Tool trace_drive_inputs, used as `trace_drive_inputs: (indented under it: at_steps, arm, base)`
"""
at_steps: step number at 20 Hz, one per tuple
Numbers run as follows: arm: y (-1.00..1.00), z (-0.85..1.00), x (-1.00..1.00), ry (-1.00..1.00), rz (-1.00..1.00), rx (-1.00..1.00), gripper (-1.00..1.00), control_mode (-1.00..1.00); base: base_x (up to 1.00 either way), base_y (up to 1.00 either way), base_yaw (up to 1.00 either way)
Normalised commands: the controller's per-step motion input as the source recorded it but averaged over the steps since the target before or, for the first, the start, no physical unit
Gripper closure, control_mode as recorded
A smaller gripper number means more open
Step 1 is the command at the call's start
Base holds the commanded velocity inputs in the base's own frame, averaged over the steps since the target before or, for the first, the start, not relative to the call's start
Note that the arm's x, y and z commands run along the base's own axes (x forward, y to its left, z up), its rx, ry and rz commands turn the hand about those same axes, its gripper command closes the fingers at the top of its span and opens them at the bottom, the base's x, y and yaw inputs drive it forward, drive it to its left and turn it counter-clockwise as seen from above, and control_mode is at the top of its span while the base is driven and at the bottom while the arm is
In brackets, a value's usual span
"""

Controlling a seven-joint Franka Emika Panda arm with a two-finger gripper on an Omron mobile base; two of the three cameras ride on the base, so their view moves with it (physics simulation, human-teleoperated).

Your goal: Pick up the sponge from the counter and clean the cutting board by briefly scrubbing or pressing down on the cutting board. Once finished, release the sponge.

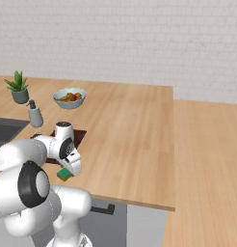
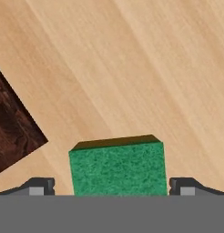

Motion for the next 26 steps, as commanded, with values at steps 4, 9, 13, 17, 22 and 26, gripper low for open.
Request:
trace_drive_inputs:
  at_steps: [4,9,13,17,22,26]
  arm:
    - [0.0,-0.17,0.0,0.0,0.03,-0.01,-1.0,-1.0]
    - [0.0,-0.11,0.0,0.0,0.04,0.0,-1.0,-1.0]
    - [0.0,0.0,0.0,0.0,0.02,0.0,-1.0,-1.0]
    - [0.0,0.0,0.0,0.0,0.0,0.0,-1.0,-1.0]
    - [0.0,0.0,0.0,0.0,0.0,0.0,-1.0,-1.0]
    - [0.0,0.0,0.0,0.0,0.0,0.0,1.0,-1.0]
  base:
    - [0.0,0.0,0.0]
    - [0.0,0.0,0.0]
    - [0.0,0.0,0.0]
    - [0.0,0.0,0.0]
    - [0.0,0.0,0.0]
    - [0.0,0.0,0.0]
